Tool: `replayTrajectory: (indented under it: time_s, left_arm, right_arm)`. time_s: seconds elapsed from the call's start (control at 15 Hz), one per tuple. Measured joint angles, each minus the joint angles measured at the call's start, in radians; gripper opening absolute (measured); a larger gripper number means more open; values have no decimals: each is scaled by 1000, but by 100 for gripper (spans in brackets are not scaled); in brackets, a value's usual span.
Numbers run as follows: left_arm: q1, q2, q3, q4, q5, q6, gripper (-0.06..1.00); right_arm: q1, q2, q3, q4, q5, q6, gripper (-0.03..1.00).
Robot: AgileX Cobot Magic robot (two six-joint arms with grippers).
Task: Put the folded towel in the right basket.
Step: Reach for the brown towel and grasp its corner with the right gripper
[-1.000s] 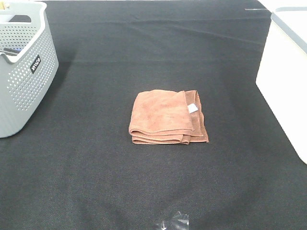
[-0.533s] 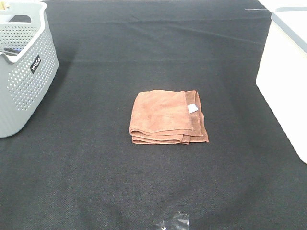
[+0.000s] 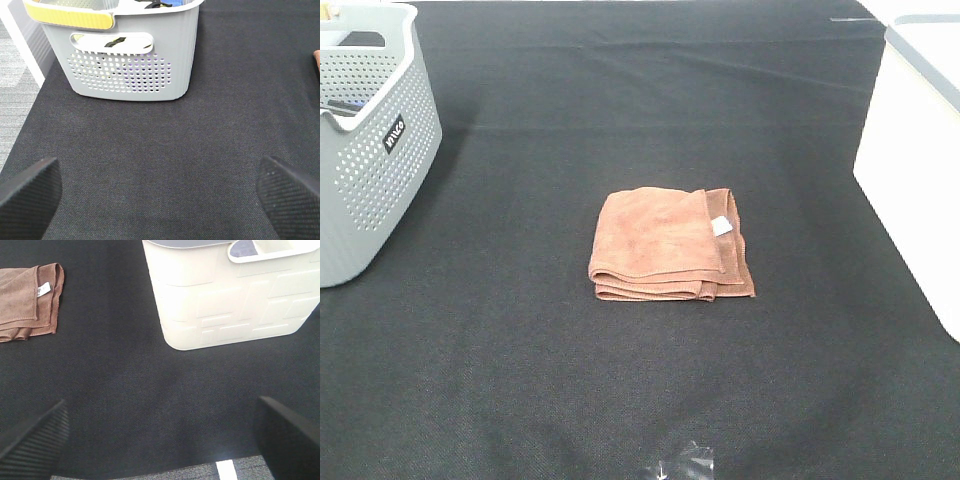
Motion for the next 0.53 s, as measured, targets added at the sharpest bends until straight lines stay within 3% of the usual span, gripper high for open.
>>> replayTrajectory:
  time_s: [0.53]
  left_arm:
    - [0, 0, 0, 0, 0, 0, 99]
  right_arm:
    - [0, 0, 0, 0, 0, 0, 96]
